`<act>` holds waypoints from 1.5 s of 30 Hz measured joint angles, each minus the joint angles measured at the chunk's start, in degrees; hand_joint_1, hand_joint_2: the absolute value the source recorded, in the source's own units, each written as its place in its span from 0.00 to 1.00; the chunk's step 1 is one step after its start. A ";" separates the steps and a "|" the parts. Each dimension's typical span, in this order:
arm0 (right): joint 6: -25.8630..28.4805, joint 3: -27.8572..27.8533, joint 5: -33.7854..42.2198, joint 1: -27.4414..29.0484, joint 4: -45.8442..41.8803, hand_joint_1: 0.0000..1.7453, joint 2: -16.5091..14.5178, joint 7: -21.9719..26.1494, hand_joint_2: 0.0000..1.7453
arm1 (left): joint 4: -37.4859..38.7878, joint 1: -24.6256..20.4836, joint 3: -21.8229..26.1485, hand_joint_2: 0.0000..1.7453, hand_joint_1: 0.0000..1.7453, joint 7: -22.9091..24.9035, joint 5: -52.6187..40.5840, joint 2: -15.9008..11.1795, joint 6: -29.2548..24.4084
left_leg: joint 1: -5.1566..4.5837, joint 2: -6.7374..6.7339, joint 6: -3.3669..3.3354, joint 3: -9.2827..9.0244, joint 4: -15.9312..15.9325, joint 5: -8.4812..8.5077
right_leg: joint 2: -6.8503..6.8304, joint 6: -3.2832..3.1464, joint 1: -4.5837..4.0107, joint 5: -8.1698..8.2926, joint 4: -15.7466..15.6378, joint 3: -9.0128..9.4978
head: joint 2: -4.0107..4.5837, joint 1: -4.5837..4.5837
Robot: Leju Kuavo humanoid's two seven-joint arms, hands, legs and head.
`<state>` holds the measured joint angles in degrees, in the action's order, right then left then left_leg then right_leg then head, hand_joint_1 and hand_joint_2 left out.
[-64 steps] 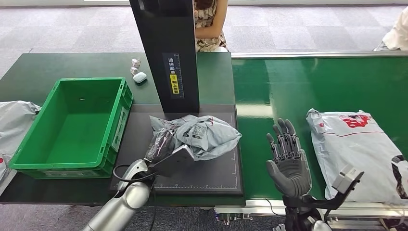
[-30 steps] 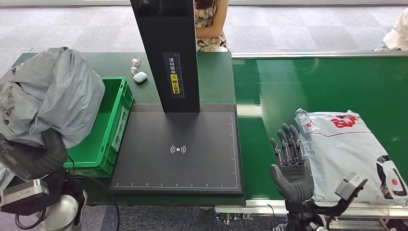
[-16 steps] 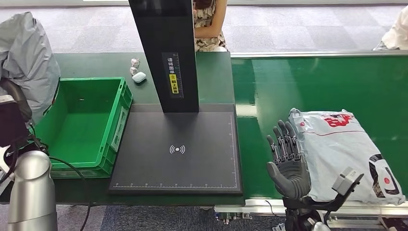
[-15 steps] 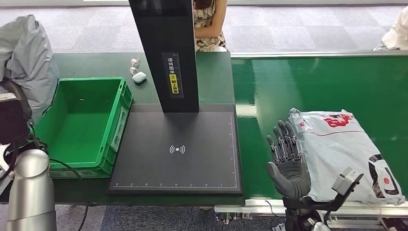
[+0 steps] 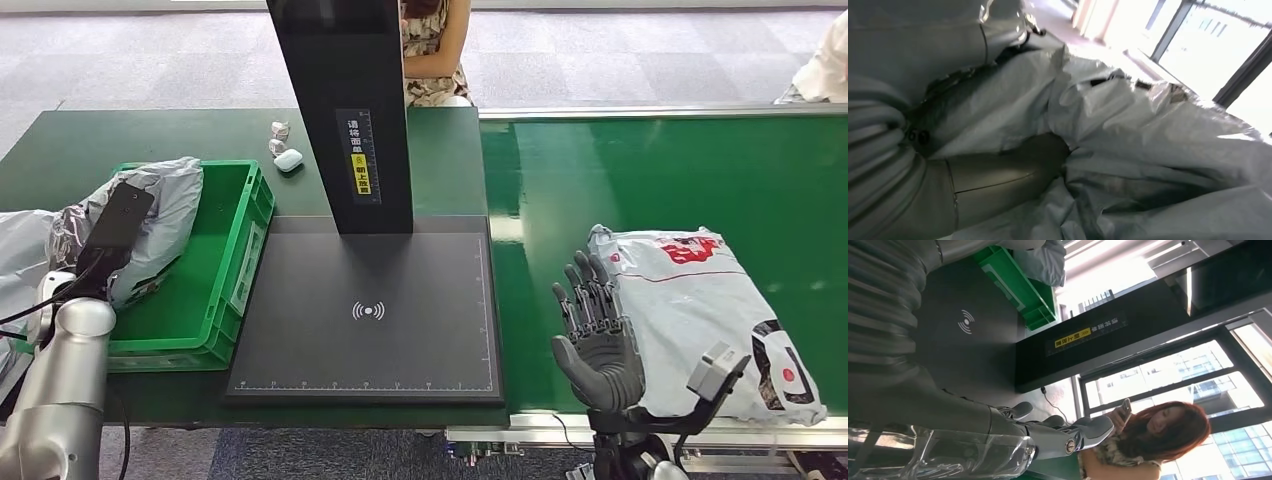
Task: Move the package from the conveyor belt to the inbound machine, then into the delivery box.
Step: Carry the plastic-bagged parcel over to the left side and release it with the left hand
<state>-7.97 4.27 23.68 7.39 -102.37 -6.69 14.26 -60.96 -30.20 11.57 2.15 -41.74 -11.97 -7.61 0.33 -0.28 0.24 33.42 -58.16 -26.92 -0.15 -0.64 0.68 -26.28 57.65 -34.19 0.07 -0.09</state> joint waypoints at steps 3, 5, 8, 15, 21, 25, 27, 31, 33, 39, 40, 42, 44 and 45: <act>-0.10 -0.19 -0.05 -0.13 0.10 0.00 -0.11 -0.30 1.00 | 2.12 -0.02 -1.03 1.00 0.00 -0.42 -0.47 0.03 0.86 | 0.00 0.00 0.00 0.01 0.00 -0.01 | 0.00 0.00 0.00 -0.01 0.00 -0.01 | 0.00 0.00; -0.20 -0.22 -0.17 -0.31 0.30 0.00 -0.17 -0.38 1.00 | 2.76 0.08 -1.74 1.00 0.00 -0.82 -0.27 0.36 0.72 | 0.00 0.00 0.00 0.02 0.00 -0.01 | -0.01 0.00 0.00 -0.01 0.00 -0.02 | 0.00 0.00; -0.23 -0.25 -0.46 -0.38 0.54 0.00 -0.19 -0.43 1.00 | 2.26 0.82 -2.27 1.00 0.00 -2.64 1.77 1.18 -1.63 | 0.00 -0.01 0.00 0.02 0.00 -0.01 | 0.00 0.00 0.00 0.00 0.00 -0.02 | 0.00 -0.01; 1.01 -0.30 -0.66 0.58 0.50 0.00 -0.19 -0.25 1.00 | -13.51 9.18 -1.96 1.00 0.00 -14.76 18.14 5.01 -12.34 | 0.00 -0.03 0.04 0.04 0.00 -0.07 | 0.04 0.01 0.00 -0.03 0.00 -0.03 | 0.00 0.00; 1.49 -0.36 -0.57 1.88 0.31 0.00 -0.19 0.20 1.00 | -33.07 20.24 -3.22 1.00 0.00 -24.43 25.91 8.93 -19.57 | -0.01 -0.05 0.03 0.05 0.00 -0.18 | 0.08 0.04 0.01 -0.10 -0.04 -0.05 | 0.00 -0.01; 2.98 -0.37 -1.81 2.72 -0.08 0.00 -0.19 1.04 1.00 | -44.29 27.40 -5.17 1.00 0.00 -30.89 29.71 11.68 -23.98 | -0.01 -0.04 0.03 0.05 0.01 -0.20 | 0.08 0.06 0.01 -0.11 -0.05 -0.04 | 0.00 -0.01; 4.97 -0.38 -4.37 3.12 -0.23 0.00 -0.20 2.04 1.00 | -48.88 31.05 -6.49 1.00 0.00 -33.05 30.96 12.88 -24.18 | -0.01 -0.05 0.04 0.04 0.01 -0.21 | 0.08 0.06 0.02 -0.12 -0.06 -0.04 | 0.00 -0.01; 9.14 -0.46 -10.21 4.29 -0.51 0.00 -0.30 3.83 1.00 | -54.95 38.63 -11.37 1.00 0.00 -33.95 30.49 14.84 -21.58 | -0.01 -0.02 0.00 0.04 0.01 -0.23 | 0.05 0.13 0.01 -0.18 -0.07 -0.03 | 0.00 -0.01; 9.70 -0.47 -11.05 4.81 -0.55 0.00 -0.42 4.09 1.00 | -56.25 40.76 -13.71 1.00 0.00 -33.87 29.76 15.60 -21.28 | -0.01 -0.01 -0.03 0.05 0.01 -0.25 | 0.03 0.16 0.01 -0.20 -0.07 -0.02 | 0.00 -0.01; 10.20 -0.44 -12.22 5.50 -0.68 0.00 -0.52 4.17 1.00 | -57.60 42.54 -16.76 0.50 0.00 -31.28 29.37 16.57 -18.99 | 0.00 0.02 -0.03 0.01 0.02 -0.24 | -0.01 0.14 0.01 -0.19 -0.06 0.02 | 0.00 -0.02; 10.55 -0.34 -13.06 5.74 -0.69 0.00 -0.52 4.22 1.00 | -57.45 42.77 -17.39 0.50 0.00 -29.17 29.70 16.70 -16.53 | 0.00 0.03 -0.03 0.00 0.01 -0.24 | -0.03 0.14 0.01 -0.19 -0.06 0.03 | 0.00 -0.02; 11.82 0.29 -15.70 6.43 -0.76 0.00 -0.51 4.65 1.00 | -56.13 43.16 -19.24 0.75 0.00 -24.41 31.09 17.17 -10.65 | -0.01 0.05 -0.03 0.00 0.01 -0.24 | -0.06 0.14 0.02 -0.19 -0.06 0.04 | 0.00 -0.01; 13.71 1.76 -18.81 7.21 -0.84 0.00 -0.42 5.15 1.00 | -52.95 43.26 -22.19 1.00 0.00 -20.75 32.74 17.86 -5.53 | -0.02 0.07 -0.04 0.01 0.01 -0.25 | -0.06 0.15 0.03 -0.20 -0.06 0.04 | 0.00 -0.01; 14.75 2.77 -19.92 7.58 -0.81 0.00 -0.27 5.29 1.00 | -50.99 43.25 -23.99 1.00 0.00 -19.49 33.22 18.11 -3.84 | -0.03 0.06 -0.05 0.01 0.01 -0.26 | -0.05 0.15 0.03 -0.20 -0.07 0.04 | 0.00 -0.01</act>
<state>6.78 7.04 3.76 14.97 -103.19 -6.97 19.55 -111.95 13.05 -12.42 -17.34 -8.53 6.14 -11.45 0.30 -0.22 0.20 33.43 -58.15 -27.18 -0.19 -0.49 0.72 -26.47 57.58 -34.15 0.07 -0.09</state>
